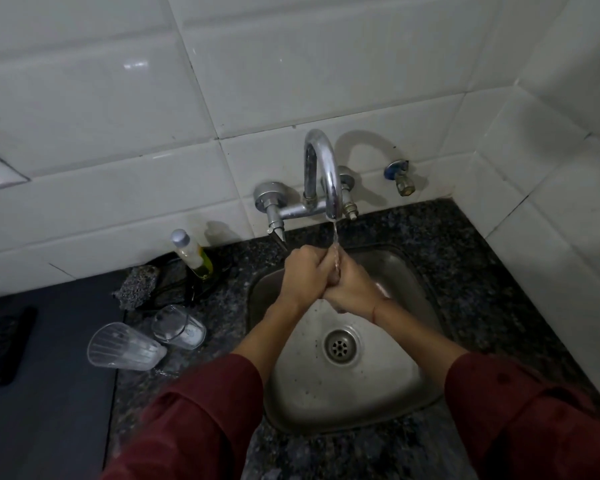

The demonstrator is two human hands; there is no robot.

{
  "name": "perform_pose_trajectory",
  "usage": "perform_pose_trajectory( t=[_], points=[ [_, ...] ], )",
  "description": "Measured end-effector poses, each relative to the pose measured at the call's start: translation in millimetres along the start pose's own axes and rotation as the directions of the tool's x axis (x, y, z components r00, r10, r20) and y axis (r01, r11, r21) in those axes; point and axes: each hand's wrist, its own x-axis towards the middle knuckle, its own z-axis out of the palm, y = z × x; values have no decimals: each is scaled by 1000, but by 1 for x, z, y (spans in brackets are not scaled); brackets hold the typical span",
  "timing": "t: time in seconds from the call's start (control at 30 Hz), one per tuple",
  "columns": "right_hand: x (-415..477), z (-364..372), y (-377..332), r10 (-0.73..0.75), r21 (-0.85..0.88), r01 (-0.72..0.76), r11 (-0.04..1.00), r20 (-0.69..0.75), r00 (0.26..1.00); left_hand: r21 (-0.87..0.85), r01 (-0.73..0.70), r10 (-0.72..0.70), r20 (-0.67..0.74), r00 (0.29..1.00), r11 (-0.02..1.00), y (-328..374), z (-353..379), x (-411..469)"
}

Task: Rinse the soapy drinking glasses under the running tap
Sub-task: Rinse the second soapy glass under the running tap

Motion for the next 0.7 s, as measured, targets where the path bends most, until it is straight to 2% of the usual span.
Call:
perform_pose_trajectory(
  t=[0.07, 0.1, 0.13, 0.2, 0.27, 0.3, 0.33, 0.43, 0.57, 0.63, 0.7],
  points=[
    [1, -9, 5, -11, 175, -10, 984, 116, 993, -1, -143, 143, 25, 989, 990, -5, -1, -9],
    [0, -12, 6, -19, 201, -11, 980, 149, 989, -11, -195, 195, 42, 980, 981, -7, 0, -14],
    [-2, -12, 7, -26, 174, 5, 985, 119, 993, -36, -217, 219, 38, 975, 975, -7, 1, -19],
    [-8, -7, 8, -8, 104, 11, 995, -21, 1000, -162, -170, 161, -63, 985, 972, -1, 2, -24],
    [-20, 0, 14, 14, 153, 6, 988, -129, 991, -314, -88, 18, -220, 975, 945, 5, -1, -21],
    [-26, 3, 17, 10, 181, 19, 983, -156, 988, -341, -51, -40, -253, 967, 939, 4, -3, -17],
    [-32, 5, 20, -20, 186, 50, 981, -160, 987, -338, -12, -75, -244, 967, 941, 1, -5, -14],
    [-39, 9, 21, -122, 145, 147, 978, -165, 979, -273, 88, -113, -76, 991, 958, -8, -7, -7],
    [-33, 9, 28, -34, 158, 96, 983, -358, 933, -333, 167, -167, 27, 986, 928, -13, 4, -12],
    [-36, 11, 32, -66, 53, 87, 995, -322, 944, -382, 196, -191, 52, 980, 903, -16, 5, -14],
    [-41, 15, 30, -115, 28, 126, 992, -262, 958, -419, 210, -206, 56, 977, 883, -17, 3, -13]
  ],
)
